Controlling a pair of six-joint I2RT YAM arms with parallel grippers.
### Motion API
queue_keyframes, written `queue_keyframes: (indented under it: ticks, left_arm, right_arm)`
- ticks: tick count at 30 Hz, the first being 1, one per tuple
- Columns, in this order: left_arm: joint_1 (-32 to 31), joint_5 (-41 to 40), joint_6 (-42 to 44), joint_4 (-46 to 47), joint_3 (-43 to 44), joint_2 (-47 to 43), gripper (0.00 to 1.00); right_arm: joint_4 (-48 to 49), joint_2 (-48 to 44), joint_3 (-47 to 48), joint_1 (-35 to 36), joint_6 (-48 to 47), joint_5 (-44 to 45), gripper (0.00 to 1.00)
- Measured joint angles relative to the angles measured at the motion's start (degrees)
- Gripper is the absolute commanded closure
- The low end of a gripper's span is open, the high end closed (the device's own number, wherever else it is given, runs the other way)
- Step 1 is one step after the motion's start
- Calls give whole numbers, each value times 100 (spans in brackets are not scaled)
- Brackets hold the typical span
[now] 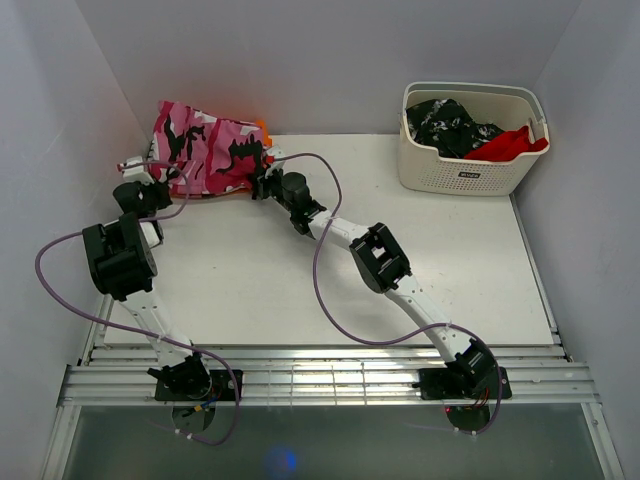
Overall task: Fold and stack the trousers
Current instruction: Neatly place the folded trousers to the corner
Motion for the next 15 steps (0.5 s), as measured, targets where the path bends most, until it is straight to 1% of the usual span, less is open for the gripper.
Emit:
queue_keyframes:
  ticks: [6,9,10,11,14,15]
  left_arm:
    - [13,13,-52,7,238,66,100]
    - [20,20,-96,57,343,219,100]
    - [20,20,-107,94,358,289,100]
    - [20,20,-118,136,378,374,100]
    - [31,-7,-138,177,520,669,100]
    - [42,-15,-142,190,584,743,100]
  right_arm:
    - [103,0,0,2,-44,-24,89]
    - [140,7,0,17,-66,-15,87]
    - [146,15,2,22,-70,-7,80]
    - [162,35,4,28,-72,7,77]
    - [284,120,24,35,-83,66,56]
    - [330,131,24,26,-98,131,39]
